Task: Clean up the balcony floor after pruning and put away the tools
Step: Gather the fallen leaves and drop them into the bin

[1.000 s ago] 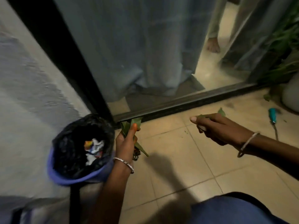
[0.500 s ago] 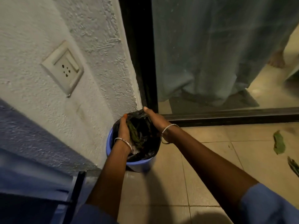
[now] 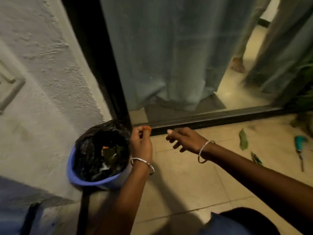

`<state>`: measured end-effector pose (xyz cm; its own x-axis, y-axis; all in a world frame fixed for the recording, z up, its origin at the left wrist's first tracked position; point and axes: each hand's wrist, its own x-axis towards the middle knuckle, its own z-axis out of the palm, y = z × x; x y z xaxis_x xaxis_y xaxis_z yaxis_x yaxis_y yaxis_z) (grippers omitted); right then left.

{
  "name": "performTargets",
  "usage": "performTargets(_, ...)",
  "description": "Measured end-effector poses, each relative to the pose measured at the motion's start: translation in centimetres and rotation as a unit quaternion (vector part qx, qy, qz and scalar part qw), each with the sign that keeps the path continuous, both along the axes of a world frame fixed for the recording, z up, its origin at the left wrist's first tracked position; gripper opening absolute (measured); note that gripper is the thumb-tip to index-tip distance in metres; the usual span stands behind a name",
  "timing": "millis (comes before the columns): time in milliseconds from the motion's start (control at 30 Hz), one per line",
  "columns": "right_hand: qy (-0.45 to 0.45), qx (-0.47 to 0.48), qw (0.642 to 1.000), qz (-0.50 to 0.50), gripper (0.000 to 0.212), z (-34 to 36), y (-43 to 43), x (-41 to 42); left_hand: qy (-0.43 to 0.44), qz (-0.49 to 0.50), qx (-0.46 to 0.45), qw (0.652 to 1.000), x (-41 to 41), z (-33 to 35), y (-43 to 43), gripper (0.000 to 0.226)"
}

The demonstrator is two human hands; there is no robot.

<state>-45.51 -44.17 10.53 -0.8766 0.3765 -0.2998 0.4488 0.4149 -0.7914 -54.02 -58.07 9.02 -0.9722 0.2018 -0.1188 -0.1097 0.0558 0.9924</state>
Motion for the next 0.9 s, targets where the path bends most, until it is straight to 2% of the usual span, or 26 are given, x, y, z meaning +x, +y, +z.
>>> performTargets(133, -0.027, 0.061, 0.993, -0.096, 0.033, -0.3, 6.8, 9.0, -0.060, -0.113, 0.011, 0.992, 6.2, 0.3, 8.0, 0.010)
performTargets(267, -0.072, 0.012, 0.971, -0.228, 0.020, -1.4, 13.9, 19.1, -0.136, -0.219, 0.025, 0.966, 13.1, 0.3, 14.1, 0.015)
performTargets(367, -0.092, 0.058, 0.940, -0.323, 0.013, -4.5, 18.4, 25.8, -0.198, -0.290, 0.009, 0.936, 17.1, -0.4, 19.0, 0.014)
performTargets(467, -0.133, 0.099, 0.901, -0.401, 0.008, -10.1, 20.8, 30.6, -0.340, -0.322, -0.013, 0.884, 20.1, -2.1, 23.7, 0.014)
performTargets(500, -0.160, 0.105, 0.896, -0.401, 0.008, -12.1, 21.2, 31.9, -0.374, -0.334, -0.023, 0.865, 21.2, -3.1, 25.1, 0.015)
performTargets(567, -0.209, 0.114, 0.901, -0.363, 0.019, -15.9, 21.7, 34.0, -0.383, -0.368, -0.064, 0.845, 23.3, -6.1, 27.2, 0.016)
performTargets(667, -0.225, 0.131, 0.913, -0.315, 0.038, -19.8, 22.3, 35.3, -0.386, -0.394, -0.125, 0.825, 24.5, -10.0, 27.4, 0.015)
performTargets(733, -0.224, 0.143, 0.914, -0.308, 0.040, -22.0, 22.6, 35.3, -0.421, -0.386, -0.129, 0.811, 24.0, -12.0, 27.1, 0.017)
performTargets(900, -0.238, 0.181, 0.918, -0.263, 0.051, -26.1, 24.0, 32.8, -0.435, -0.346, -0.114, 0.823, 21.8, -14.7, 27.8, 0.025)
